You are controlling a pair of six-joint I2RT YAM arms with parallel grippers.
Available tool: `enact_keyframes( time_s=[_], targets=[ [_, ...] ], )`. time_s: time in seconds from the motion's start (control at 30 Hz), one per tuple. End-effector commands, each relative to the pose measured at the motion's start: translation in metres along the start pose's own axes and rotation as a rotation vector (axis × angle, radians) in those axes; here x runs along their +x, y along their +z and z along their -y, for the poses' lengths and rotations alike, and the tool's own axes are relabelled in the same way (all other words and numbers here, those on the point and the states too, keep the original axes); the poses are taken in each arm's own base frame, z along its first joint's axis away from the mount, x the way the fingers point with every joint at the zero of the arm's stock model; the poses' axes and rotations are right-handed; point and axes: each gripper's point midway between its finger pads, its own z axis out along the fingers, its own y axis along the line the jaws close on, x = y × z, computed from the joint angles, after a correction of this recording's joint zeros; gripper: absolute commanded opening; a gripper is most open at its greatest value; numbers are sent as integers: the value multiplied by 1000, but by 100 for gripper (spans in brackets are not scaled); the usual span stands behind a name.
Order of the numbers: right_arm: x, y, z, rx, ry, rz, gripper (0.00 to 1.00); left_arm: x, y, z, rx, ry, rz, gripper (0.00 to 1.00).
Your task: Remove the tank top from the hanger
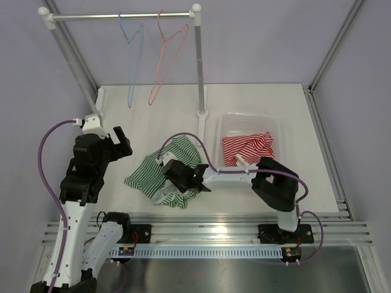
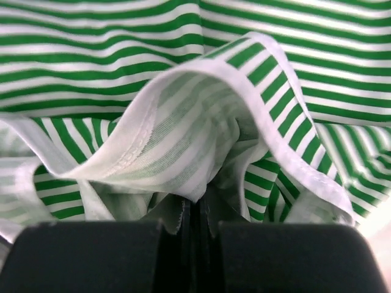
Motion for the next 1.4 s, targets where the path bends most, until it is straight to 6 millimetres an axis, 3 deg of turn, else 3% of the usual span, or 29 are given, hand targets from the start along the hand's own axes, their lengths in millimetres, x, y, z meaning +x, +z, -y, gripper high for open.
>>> enact_keyframes(
  time_s=[0.0,0.03,0.13,0.23,0.33,0.43,0.47,0.53,0.6,0.77,0.87,0.97,1.0,1.07,1.1,1.13,1.2,1.23,1.37],
  targets=[
    [-61,-62,33,121,30,179,0,-12,1,4,14,-7,78,99],
    [-81,-83,40,131,45,236,0,-12,0,4,15,-7,83,99],
    [-112,-128,63,202,72,330,0,-16,-4,4,16,-10,98,99],
    [-136,-174,89,299,71,405,0,-16,-5,3,10,-11,106,99],
    [-148,-225,131,466,115,460,0,-17,-8,2,5,-12,119,99],
    [-140,-269,176,592,186,459,0,-18,-9,0,-3,-13,126,99],
    [-136,-279,195,628,224,454,0,-19,-10,0,-3,-13,131,99],
    [-128,-302,215,654,286,473,0,-19,-10,0,-6,-15,131,99],
    [-112,-313,240,700,337,457,0,-19,-10,-1,-8,-15,130,99],
    [-92,-333,263,664,423,505,0,-18,-9,0,-6,-15,127,99],
    [-81,-320,274,665,432,465,0,-18,-9,0,-4,-14,128,99],
    [-72,-279,282,581,478,405,0,-19,-10,0,-5,-16,130,99],
    [-60,-259,285,564,491,361,0,-19,-9,0,-5,-16,128,99],
    [-54,-240,298,522,569,375,0,-18,-9,1,-3,-15,126,99],
    [-38,-218,300,498,614,326,0,-18,-9,2,6,-14,125,99],
    [-37,-203,298,429,639,318,0,-17,-8,4,12,-11,123,99],
    [-12,-179,309,427,697,238,0,-17,-8,4,15,-10,122,99],
    [6,-155,310,421,719,158,0,-17,-8,4,15,-10,122,99],
    [62,-103,307,354,827,-82,0,-17,-8,4,15,-10,122,99]
  ],
)
